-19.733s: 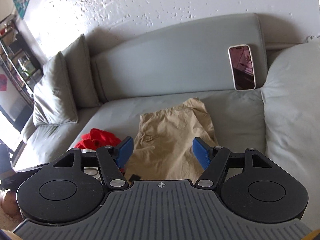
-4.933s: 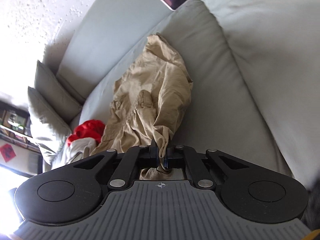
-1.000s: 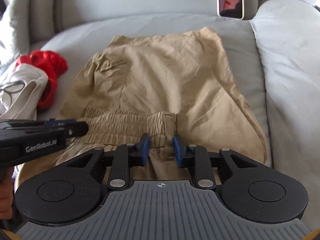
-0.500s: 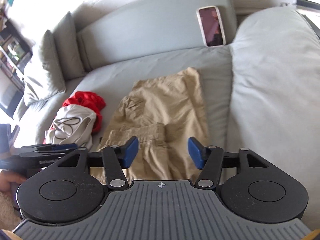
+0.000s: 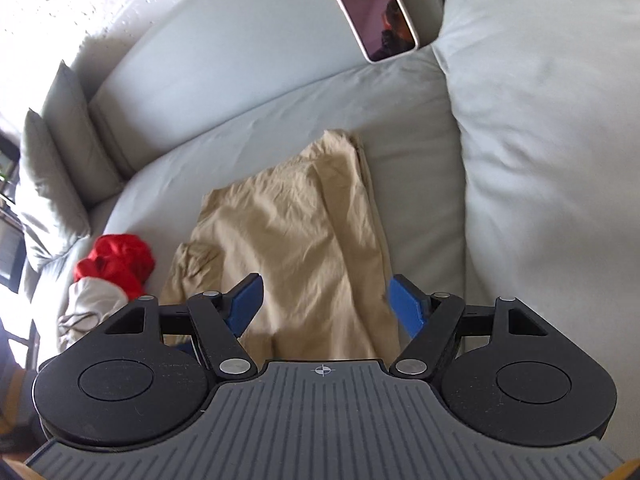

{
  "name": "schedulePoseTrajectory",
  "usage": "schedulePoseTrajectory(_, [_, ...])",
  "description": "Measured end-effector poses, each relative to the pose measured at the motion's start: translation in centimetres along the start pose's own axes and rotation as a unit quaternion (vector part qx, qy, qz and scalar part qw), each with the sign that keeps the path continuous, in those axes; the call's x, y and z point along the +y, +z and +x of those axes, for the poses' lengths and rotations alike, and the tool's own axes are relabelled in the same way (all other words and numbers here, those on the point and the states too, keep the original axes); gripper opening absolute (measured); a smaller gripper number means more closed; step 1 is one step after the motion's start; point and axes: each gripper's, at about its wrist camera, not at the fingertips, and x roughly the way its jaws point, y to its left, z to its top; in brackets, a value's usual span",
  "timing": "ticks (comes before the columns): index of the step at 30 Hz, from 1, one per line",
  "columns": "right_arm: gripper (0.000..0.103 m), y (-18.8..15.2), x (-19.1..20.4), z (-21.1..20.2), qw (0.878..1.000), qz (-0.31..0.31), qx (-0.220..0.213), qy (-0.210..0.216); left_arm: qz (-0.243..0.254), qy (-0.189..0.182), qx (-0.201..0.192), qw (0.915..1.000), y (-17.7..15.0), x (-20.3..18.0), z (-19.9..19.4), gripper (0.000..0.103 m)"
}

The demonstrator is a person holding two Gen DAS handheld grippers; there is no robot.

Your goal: Fold clothes

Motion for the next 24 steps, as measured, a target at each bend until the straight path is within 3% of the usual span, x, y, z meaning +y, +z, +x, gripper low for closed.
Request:
schedulePoseTrajectory(5, [0.075,3.3,-1.7,4.4,1.0,0.022,-0.011,0.005,0.027,-0.012,0.033,0.999,0.9,0.6,2.8,0.009])
schedulePoseTrajectory(10, [0.072,5.4,-5.4,9.4,0.995,0.089,0.01,0.049,0.046,-0.025,0.037,0.9979,0.7,0.6,3.0,0.008])
schedulePoseTrajectory(14, [0.072,6.5,-7.3,11.5,0.988,0.115,-0.02,0.103,0.041,-0.034,0.039,0.9978,0.6,0.7,3.0,0.006])
schedulePoseTrajectory(16, [0.073,6.9,-7.1,12.5,0.987,0.107,-0.024,0.114,0.045,-0.032,0.04,0.9976,0.6,0.5,3.0,0.006])
schedulePoseTrajectory(18, [0.072,7.3,-6.0,12.9,0.992,0.076,-0.023,0.098,0.049,-0.028,0.041,0.9976,0.6,0.3,3.0,0.006])
schedulePoseTrajectory(19, [0.054,7.4,-5.3,12.9,0.995,0.053,-0.024,0.086,0.05,-0.026,0.041,0.9976,0.6,0.2,2.9,0.006])
schedulePoseTrajectory(21, [0.002,7.4,-4.4,12.5,0.997,0.019,-0.025,0.067,0.05,-0.02,0.039,0.9978,0.5,-0.1,2.8,0.006])
schedulePoseTrajectory(24, [0.001,7.0,-2.8,11.1,0.997,-0.013,-0.047,0.054,0.024,-0.01,0.02,0.9995,0.5,0.2,1.9,0.007])
